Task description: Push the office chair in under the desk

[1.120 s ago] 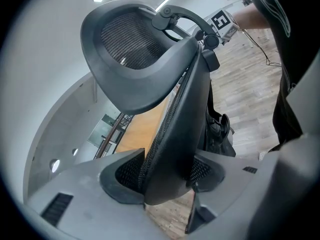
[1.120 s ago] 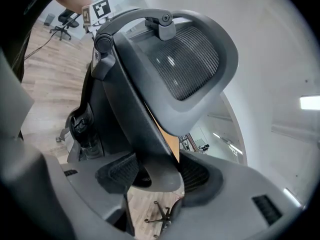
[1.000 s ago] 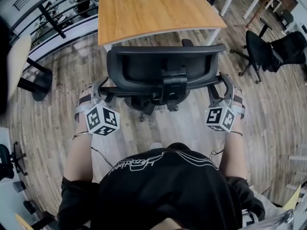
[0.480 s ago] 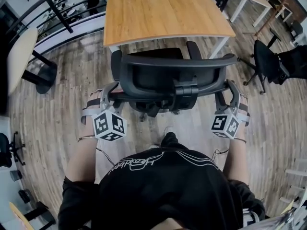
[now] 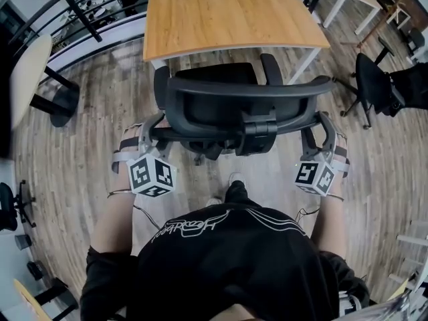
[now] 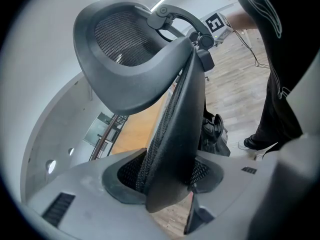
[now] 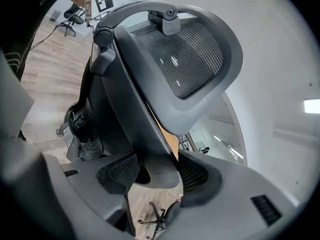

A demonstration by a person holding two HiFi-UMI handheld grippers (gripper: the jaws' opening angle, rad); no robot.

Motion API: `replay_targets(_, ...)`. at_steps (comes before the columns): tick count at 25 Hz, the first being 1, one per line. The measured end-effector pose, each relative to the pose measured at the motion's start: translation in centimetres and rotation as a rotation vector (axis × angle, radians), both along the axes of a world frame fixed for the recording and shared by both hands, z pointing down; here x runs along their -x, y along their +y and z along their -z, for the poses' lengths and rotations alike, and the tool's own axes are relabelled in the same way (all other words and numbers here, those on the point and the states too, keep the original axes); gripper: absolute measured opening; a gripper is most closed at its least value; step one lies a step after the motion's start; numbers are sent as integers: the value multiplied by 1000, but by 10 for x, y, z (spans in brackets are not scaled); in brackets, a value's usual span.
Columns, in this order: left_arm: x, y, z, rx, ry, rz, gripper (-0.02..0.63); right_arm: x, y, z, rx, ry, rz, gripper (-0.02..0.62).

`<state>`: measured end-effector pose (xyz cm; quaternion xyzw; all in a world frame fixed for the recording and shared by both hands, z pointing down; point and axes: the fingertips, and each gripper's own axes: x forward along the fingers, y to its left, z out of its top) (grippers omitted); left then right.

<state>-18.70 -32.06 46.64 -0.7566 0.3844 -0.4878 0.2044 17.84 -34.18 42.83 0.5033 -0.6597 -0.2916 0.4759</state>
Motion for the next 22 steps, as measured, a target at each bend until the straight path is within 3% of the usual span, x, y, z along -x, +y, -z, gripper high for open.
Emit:
replay_targets(12,-19,-4,-2,10,4,-48,201,-19,9,0,-13,-1,-53,268)
replay_targets(16,-25,-15,-2,21,-1,-52,201,-26,-2,3,-61,19,-86,267)
replay_targets(22,-36,-33,-4,32,-4,-56,197,-37,-22,2,-57,32,-88,264)
